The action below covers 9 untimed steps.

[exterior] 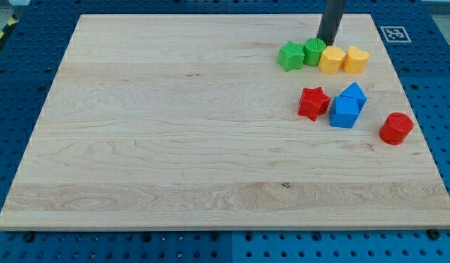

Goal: Move the yellow heart closer towards the red circle

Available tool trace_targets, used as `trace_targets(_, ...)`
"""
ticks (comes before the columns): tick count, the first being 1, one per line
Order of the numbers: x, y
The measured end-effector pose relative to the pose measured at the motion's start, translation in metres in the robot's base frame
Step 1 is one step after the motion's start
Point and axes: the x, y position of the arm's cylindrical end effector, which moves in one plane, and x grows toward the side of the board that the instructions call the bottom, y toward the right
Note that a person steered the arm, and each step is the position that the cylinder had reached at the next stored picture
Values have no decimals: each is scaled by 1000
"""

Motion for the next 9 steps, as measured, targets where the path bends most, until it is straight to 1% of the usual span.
trace_targets(1, 41, 48)
trace_targets(2, 57, 72)
trace_targets(3, 38, 61)
trace_targets(4, 6, 58)
trace_targets(5, 23, 90)
trace_targets(6, 71, 98)
trace_targets(7, 101, 98)
trace_targets(8, 79, 96)
trace_targets(9, 66, 94)
